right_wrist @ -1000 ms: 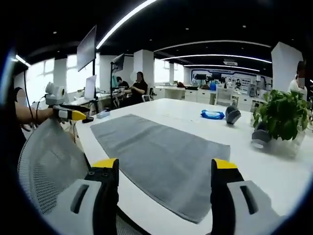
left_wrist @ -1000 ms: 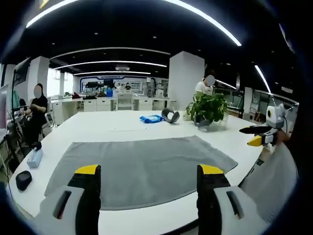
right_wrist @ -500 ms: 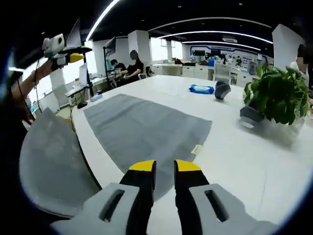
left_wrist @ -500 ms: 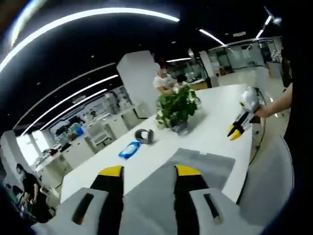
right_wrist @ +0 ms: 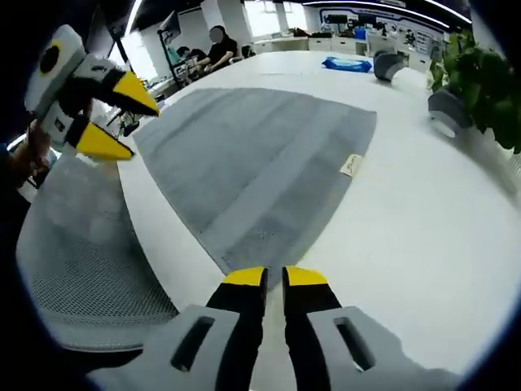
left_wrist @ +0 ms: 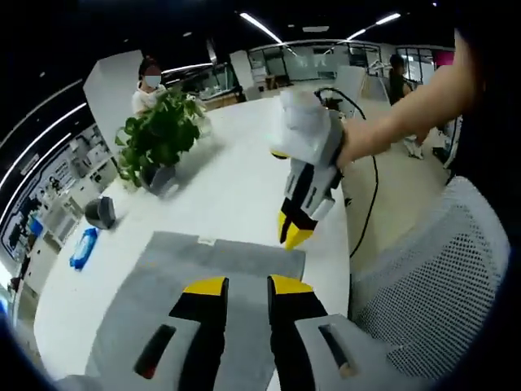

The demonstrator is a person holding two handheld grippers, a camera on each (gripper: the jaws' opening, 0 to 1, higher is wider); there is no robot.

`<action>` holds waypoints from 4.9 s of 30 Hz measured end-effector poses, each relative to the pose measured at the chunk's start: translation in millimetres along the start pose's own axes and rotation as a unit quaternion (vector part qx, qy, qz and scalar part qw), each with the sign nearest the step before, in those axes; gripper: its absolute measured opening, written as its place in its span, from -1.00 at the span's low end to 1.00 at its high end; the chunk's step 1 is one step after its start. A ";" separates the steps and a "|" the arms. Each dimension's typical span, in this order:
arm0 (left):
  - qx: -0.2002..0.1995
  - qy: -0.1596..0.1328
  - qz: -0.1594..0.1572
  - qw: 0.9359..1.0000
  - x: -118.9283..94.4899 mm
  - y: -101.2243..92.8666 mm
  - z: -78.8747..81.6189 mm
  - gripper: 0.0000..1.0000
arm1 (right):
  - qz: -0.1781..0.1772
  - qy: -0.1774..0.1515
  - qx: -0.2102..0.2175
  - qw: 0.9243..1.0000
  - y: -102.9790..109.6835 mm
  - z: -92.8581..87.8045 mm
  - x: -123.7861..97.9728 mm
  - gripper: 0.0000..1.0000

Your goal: Fold the towel on the table until its edges align and the towel forms a compact rectangular stack.

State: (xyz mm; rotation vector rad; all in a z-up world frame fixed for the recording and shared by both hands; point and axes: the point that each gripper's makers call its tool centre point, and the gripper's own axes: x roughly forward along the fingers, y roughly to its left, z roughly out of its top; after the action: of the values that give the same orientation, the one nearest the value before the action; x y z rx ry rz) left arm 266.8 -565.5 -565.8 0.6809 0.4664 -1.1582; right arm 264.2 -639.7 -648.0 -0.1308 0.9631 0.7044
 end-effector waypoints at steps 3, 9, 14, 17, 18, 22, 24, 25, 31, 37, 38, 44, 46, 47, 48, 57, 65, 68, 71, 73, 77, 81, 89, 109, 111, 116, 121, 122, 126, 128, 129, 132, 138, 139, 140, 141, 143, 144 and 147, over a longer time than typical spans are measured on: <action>-0.042 -0.010 -0.011 0.999 13.6 -18.7 -6.3 -0.61 | 0.006 0.018 0.012 1.000 2.2 -8.4 2.5 -0.83; -0.058 -0.042 0.001 0.997 26.1 -36.7 -9.2 -0.61 | 0.012 0.021 0.029 0.999 4.2 -14.9 5.9 -0.93; -0.021 -0.036 0.001 0.999 28.1 -44.9 -14.3 -0.61 | 0.045 0.002 0.070 0.997 16.0 -9.1 3.9 -1.00; -0.020 -0.036 0.004 0.999 29.3 -43.2 -16.5 -0.61 | 0.073 -0.034 0.107 0.991 25.4 3.8 -1.3 -1.00; -0.010 -0.038 0.010 0.999 28.2 -42.3 -16.2 -0.61 | 0.089 -0.056 0.129 0.986 31.4 13.1 -5.7 -1.00; 0.044 -0.059 0.044 0.996 21.7 -32.7 -5.0 -0.61 | 0.135 -0.097 0.177 0.970 49.0 36.6 -16.7 -1.00; 0.044 -0.068 0.053 0.995 19.4 -30.2 -0.9 -0.61 | 0.145 -0.106 0.177 0.968 55.3 45.3 -19.7 -1.00; 0.040 -0.071 0.055 0.995 18.7 -28.6 0.5 -0.62 | 0.148 -0.110 0.177 0.967 57.6 48.4 -20.6 -1.00; 0.037 -0.080 0.081 0.993 10.6 -14.6 3.0 -0.75 | 0.176 -0.137 0.216 0.951 66.0 67.7 -22.8 -1.00; 0.031 -0.077 0.086 0.993 7.9 -10.9 1.9 -0.90 | 0.203 -0.149 0.265 0.931 64.3 75.0 -21.1 -1.00; 0.028 -0.078 0.086 0.993 7.4 -9.5 1.9 -0.90 | 0.209 -0.144 0.268 0.929 65.1 74.2 -20.8 -1.00; -0.016 -0.078 0.091 0.993 5.0 1.7 -3.5 -0.90 | 0.156 -0.126 0.215 0.956 19.7 83.9 -17.8 -0.97; -0.032 -0.084 0.093 0.992 1.6 5.0 -2.4 -0.90 | 0.116 -0.115 0.196 0.967 -10.5 93.3 -14.6 -0.93; -0.037 -0.086 0.093 0.991 0.1 6.0 -1.6 -0.90 | 0.093 -0.110 0.181 0.973 -25.8 99.2 -12.7 -0.91; -0.043 -0.089 0.094 0.991 -1.9 7.4 -0.6 -0.90 | 0.057 -0.104 0.154 0.981 -49.7 109.5 -8.8 -0.88; -0.076 -0.089 0.077 0.990 -2.0 0.7 -4.4 -0.90 | -0.082 -0.098 0.074 0.989 -152.7 190.7 52.6 -0.85; -0.106 -0.093 0.077 0.987 -5.3 6.8 -6.8 -0.90 | -0.107 -0.033 0.048 0.993 -185.3 192.2 99.0 -0.74; -0.118 -0.095 0.074 0.986 -5.3 8.2 -7.7 -0.90 | -0.093 -0.045 0.060 0.993 -183.1 197.9 105.1 -0.75; -0.127 -0.095 0.068 0.985 -4.4 6.0 -7.0 -0.90 | -0.089 -0.026 0.027 0.995 -169.2 194.4 110.2 -0.78; -0.130 -0.101 0.064 0.984 -5.2 3.8 -2.4 -0.90 | -0.094 -0.011 -0.023 0.995 -161.0 194.9 109.9 -0.87; -0.127 -0.113 0.052 0.984 -9.8 -4.7 13.7 -0.90 | -0.106 -0.011 -0.084 0.991 -155.9 200.1 101.0 -0.97; -0.118 -0.126 0.047 0.984 -19.7 -13.2 33.3 -0.90 | -0.083 -0.054 -0.103 0.990 -145.1 219.0 73.8 -0.98; -0.085 -0.183 0.027 0.979 -47.6 -25.6 94.9 -0.90 | -0.067 -0.119 -0.106 0.985 -145.4 240.7 7.9 -0.98; -0.014 -0.309 0.000 0.951 -89.3 -61.3 224.8 -0.90 | -0.089 -0.246 -0.068 0.963 -151.0 278.0 -163.4 -1.00; -0.013 -0.308 -0.002 0.951 -93.0 -59.6 223.4 -0.90 | -0.091 -0.244 -0.069 0.963 -146.3 283.1 -164.2 -1.00; -0.074 -0.330 -0.006 0.941 -130.4 -37.5 203.5 -0.90 | -0.100 -0.235 -0.068 0.964 -122.4 302.3 -155.5 -1.00; -0.083 -0.340 0.038 0.936 -187.5 -12.2 165.8 -0.90 | -0.080 -0.250 -0.075 0.962 -79.9 334.3 -140.3 -1.00; -0.080 -0.339 0.042 0.936 -194.6 -9.9 159.9 -0.90 | -0.072 -0.253 -0.077 0.962 -67.4 341.9 -135.0 -1.00; -0.068 -0.334 0.051 0.939 -219.3 -3.0 134.6 -0.90 | -0.047 -0.261 -0.081 0.961 -32.9 363.1 -117.5 -1.00; -0.067 -0.325 0.066 0.941 -228.5 2.0 122.0 -0.90 | -0.041 -0.262 -0.086 0.960 -20.4 372.1 -110.7 -1.00; -0.073 -0.323 0.079 0.940 -236.4 7.1 113.3 -0.90 | -0.037 -0.262 -0.089 0.960 -12.6 378.6 -105.5 -1.00; -0.087 -0.315 0.101 0.940 -250.7 18.9 90.8 -0.90 | -0.027 -0.262 -0.089 0.960 1.9 390.6 -92.6 -1.00; -0.107 -0.287 0.128 0.943 -272.5 39.8 39.9 -0.90 | 0.003 -0.258 -0.070 0.963 27.2 404.9 -62.5 -1.00; -0.111 -0.279 0.131 0.945 -274.4 42.6 32.1 -0.90 | 0.009 -0.257 -0.066 0.964 30.2 406.7 -57.2 -1.00; -0.117 -0.266 0.133 0.948 -276.4 45.8 20.6 -0.91 | 0.015 -0.255 -0.061 0.965 33.3 408.2 -52.5 -1.00; -0.119 -0.261 0.135 0.948 -277.9 47.8 14.6 -0.91 | 0.024 -0.253 -0.054 0.966 37.8 410.4 -45.8 -1.00; -0.129 -0.253 0.142 0.948 -281.3 53.0 1.2 -0.91 | 0.029 -0.252 -0.051 0.966 44.8 414.2 -35.3 -1.00; -0.145 -0.250 0.146 0.946 -283.3 57.3 -8.8 -0.91 | 0.029 -0.251 -0.050 0.966 46.9 415.3 -31.1 -1.00; -0.159 -0.231 0.161 0.946 -287.2 63.5 -32.0 -0.91 | 0.035 -0.242 -0.043 0.969 54.4 416.7 -14.7 -1.00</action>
State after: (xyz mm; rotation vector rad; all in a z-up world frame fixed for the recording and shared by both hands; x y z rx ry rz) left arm 228.1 -335.0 -384.4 0.1790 0.1277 -0.8675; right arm 520.6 -437.4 -383.2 0.0033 0.4707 0.7970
